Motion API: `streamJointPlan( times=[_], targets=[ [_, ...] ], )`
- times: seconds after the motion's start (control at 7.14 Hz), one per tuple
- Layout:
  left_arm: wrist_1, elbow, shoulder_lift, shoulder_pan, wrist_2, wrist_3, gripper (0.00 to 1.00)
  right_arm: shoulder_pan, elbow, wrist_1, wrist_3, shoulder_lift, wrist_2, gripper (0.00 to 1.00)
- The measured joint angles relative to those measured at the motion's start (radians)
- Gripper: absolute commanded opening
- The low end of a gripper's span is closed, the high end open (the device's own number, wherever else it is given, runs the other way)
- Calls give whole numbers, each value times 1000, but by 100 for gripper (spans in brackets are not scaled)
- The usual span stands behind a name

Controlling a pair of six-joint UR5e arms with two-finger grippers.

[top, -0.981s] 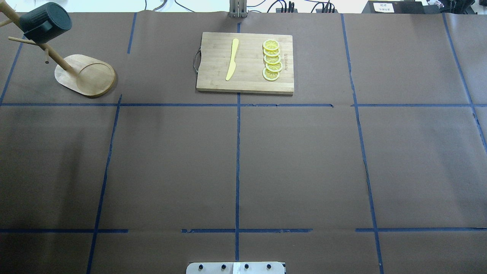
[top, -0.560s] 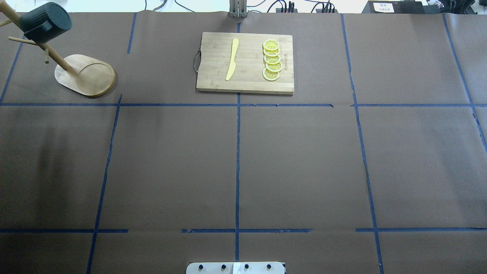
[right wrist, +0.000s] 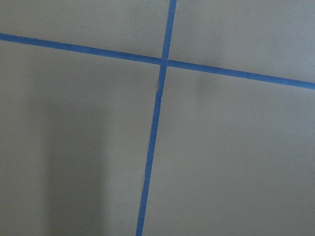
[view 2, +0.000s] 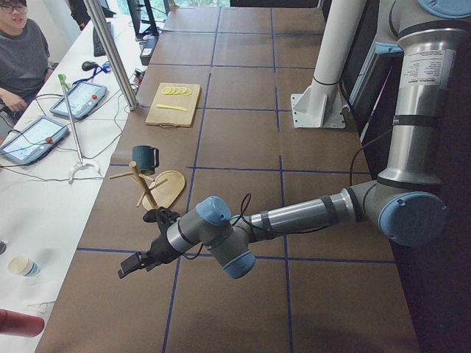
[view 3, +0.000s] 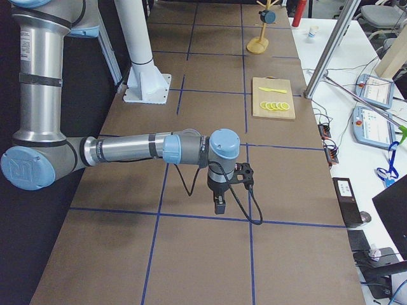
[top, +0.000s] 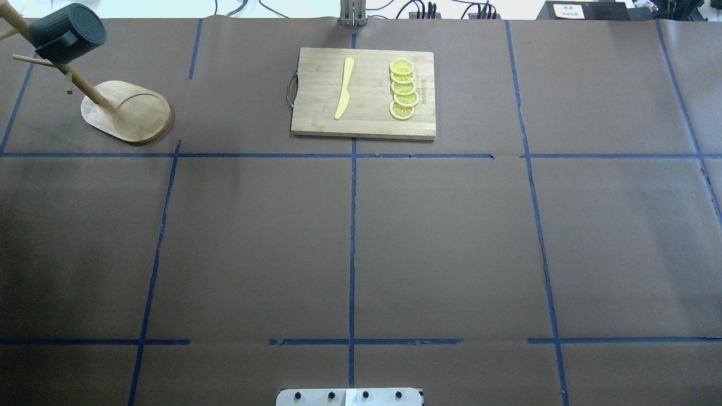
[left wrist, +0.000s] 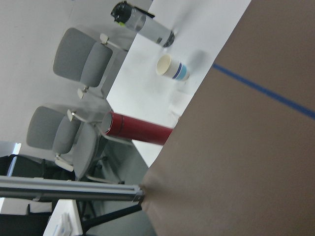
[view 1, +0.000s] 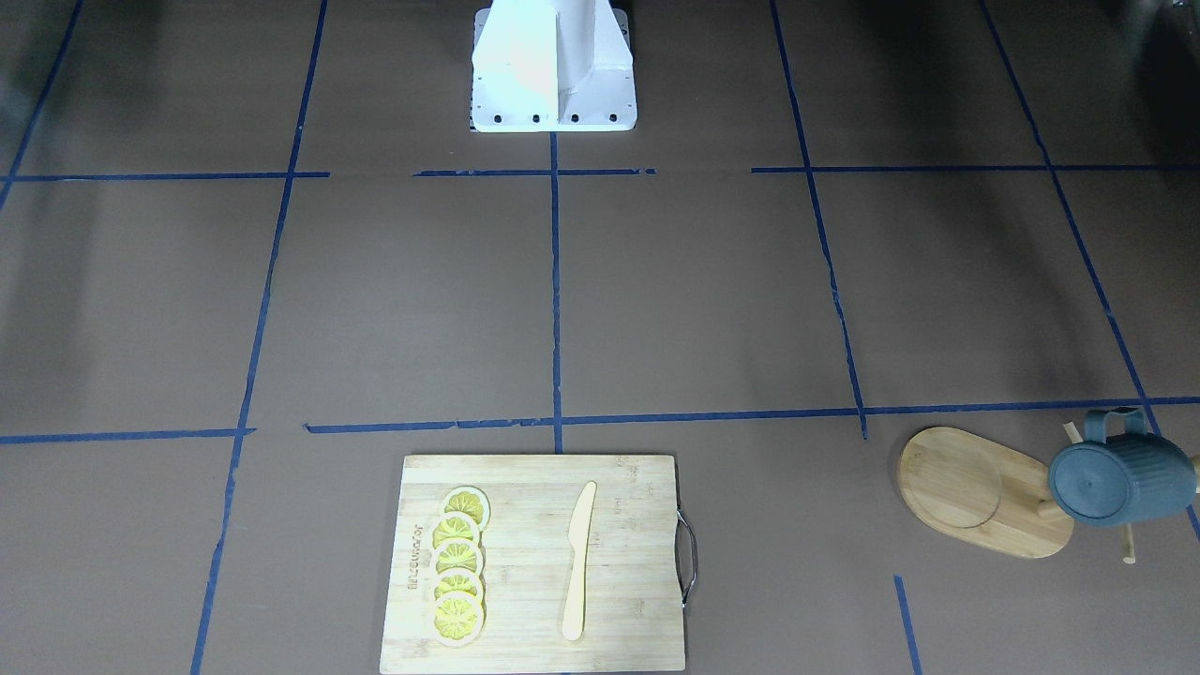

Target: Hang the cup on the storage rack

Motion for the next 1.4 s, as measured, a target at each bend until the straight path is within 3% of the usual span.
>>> streamJointPlan(
  times=[0.28, 0.42, 0.7, 0.98, 1.4],
  targets=[
    [238, -12, 4, -41, -28, 27, 100, 0, 0, 1, 0, 0, 0, 100],
    [437, -36, -5, -79, -118, 7, 100, 0, 0, 0, 0, -1, 0, 100],
    [856, -153, -7, -131, -398, -129, 100, 0, 0, 0, 0, -1, 0, 100],
    [990, -295, 51, -142, -597, -429, 100, 0, 0, 0, 0, 0, 0, 100],
    [1018, -384, 86, -111, -707, -583, 100, 0, -5, -2, 15, -4, 1, 100]
  ],
)
